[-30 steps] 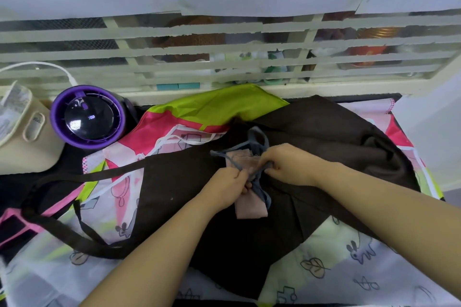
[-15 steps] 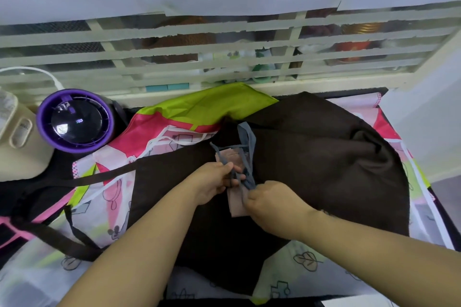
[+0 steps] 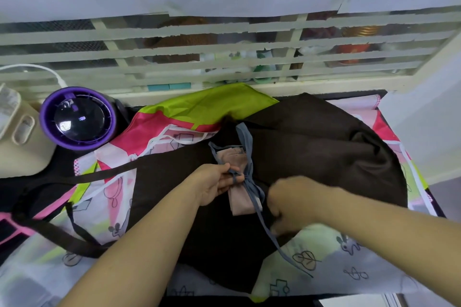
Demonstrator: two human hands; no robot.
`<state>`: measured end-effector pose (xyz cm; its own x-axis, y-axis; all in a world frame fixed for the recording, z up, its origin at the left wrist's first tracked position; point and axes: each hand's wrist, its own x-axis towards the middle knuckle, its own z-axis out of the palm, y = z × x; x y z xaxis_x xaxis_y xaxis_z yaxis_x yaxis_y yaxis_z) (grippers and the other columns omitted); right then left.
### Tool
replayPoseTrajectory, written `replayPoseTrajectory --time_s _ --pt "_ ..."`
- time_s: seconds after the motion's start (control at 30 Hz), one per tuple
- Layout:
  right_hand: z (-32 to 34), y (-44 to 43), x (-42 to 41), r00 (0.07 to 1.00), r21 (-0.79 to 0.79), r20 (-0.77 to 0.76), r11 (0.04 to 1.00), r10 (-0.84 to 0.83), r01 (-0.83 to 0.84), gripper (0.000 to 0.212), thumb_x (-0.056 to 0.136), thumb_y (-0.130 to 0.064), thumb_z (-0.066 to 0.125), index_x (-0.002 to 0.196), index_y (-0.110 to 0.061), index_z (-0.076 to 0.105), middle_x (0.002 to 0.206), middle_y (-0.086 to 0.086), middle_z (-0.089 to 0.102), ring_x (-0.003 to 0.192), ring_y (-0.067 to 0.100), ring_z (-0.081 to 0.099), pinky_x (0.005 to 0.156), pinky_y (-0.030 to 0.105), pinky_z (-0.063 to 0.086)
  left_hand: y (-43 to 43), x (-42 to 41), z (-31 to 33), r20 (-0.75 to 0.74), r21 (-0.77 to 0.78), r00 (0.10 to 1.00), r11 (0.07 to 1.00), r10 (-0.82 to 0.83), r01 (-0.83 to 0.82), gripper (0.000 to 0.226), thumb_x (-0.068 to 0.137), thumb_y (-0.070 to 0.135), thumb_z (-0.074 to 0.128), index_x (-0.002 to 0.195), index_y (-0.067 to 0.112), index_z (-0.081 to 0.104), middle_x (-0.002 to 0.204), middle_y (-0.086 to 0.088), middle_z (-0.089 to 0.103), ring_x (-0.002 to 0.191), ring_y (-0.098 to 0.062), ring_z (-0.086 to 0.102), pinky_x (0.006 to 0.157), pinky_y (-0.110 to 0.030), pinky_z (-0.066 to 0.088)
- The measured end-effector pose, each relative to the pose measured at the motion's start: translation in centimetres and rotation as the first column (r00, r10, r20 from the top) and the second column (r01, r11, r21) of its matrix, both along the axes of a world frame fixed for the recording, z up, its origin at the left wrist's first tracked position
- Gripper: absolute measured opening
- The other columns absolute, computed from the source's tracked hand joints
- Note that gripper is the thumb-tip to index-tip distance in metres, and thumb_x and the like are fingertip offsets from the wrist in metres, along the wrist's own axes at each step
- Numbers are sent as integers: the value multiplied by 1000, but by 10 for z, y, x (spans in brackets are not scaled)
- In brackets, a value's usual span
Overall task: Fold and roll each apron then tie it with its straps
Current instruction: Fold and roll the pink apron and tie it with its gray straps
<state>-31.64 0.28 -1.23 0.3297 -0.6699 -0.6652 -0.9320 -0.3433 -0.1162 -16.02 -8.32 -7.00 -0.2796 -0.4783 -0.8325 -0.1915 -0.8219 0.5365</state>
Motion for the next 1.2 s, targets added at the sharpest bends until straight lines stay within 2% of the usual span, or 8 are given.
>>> replayPoseTrajectory --time_s 0.13,0.2,0.33,0.53,0.67,0.8,1.03,1.2 --pt "-6 -34 10 771 -124 464 829 -436 545 37 89 -42 59 92 -7 72 90 9 70 85 19 63 76 33 51 5 -2 5 -1 -49 1000 998 -28 28 27 101 15 39 90 11 64 70 1 72 61 -6 69 75 -23 46" --pt "-19 -37 25 643 -37 525 740 -557 672 38 88 -40 62 105 -7 70 103 8 70 97 17 63 84 30 50 8 -2 10 0 -83 1000 996 -29 29 26 97 7 39 101 7 64 83 -4 71 74 -12 67 80 -27 50" --pt "-34 -34 32 390 132 598 567 -700 813 37 82 -31 70 114 -14 65 91 -7 61 89 6 56 64 9 42 16 1 12 -72 -72 997 996 37 -42 35 87 -8 29 100 -4 61 108 -17 65 94 -24 62 98 -38 46" --pt "-45 -30 30 282 148 611 456 -740 877 28 82 -31 72 103 -12 68 93 -2 65 93 12 61 76 21 46 30 1 10 -200 -55 980 998 -8 -3 44 79 -15 28 111 3 52 99 -10 54 101 -20 53 103 -38 42" --pt "-52 -27 31 247 133 624 412 -742 901 14 83 -27 71 91 -15 70 84 -2 66 81 9 61 65 14 44 39 -4 8 -194 -147 978 988 -71 43 76 81 -16 29 150 16 23 152 -9 31 136 -23 36 110 -35 35" --pt "-58 -28 27 219 123 613 366 -759 923 7 83 -19 71 78 -16 67 73 -2 64 68 4 57 55 11 40 47 -10 11 -126 -246 981 962 -151 116 77 85 -16 30 153 16 12 157 -8 22 142 -20 27 102 -26 33" --pt "-56 -35 18 -308 721 401 90 -863 688 14 84 -1 66 79 -12 61 71 4 57 62 10 50 57 19 43 42 -1 -2 -29 -372 998 927 -57 42 48 95 -4 46 141 9 42 130 -6 56 113 -15 57 80 -20 54" --pt "-60 -34 15 -312 729 427 119 -848 674 11 85 -2 67 83 -12 63 77 4 61 71 12 55 68 22 47 28 2 -5 108 -472 992 874 -72 115 31 91 2 59 122 5 58 93 -1 64 83 -10 63 63 -15 53"
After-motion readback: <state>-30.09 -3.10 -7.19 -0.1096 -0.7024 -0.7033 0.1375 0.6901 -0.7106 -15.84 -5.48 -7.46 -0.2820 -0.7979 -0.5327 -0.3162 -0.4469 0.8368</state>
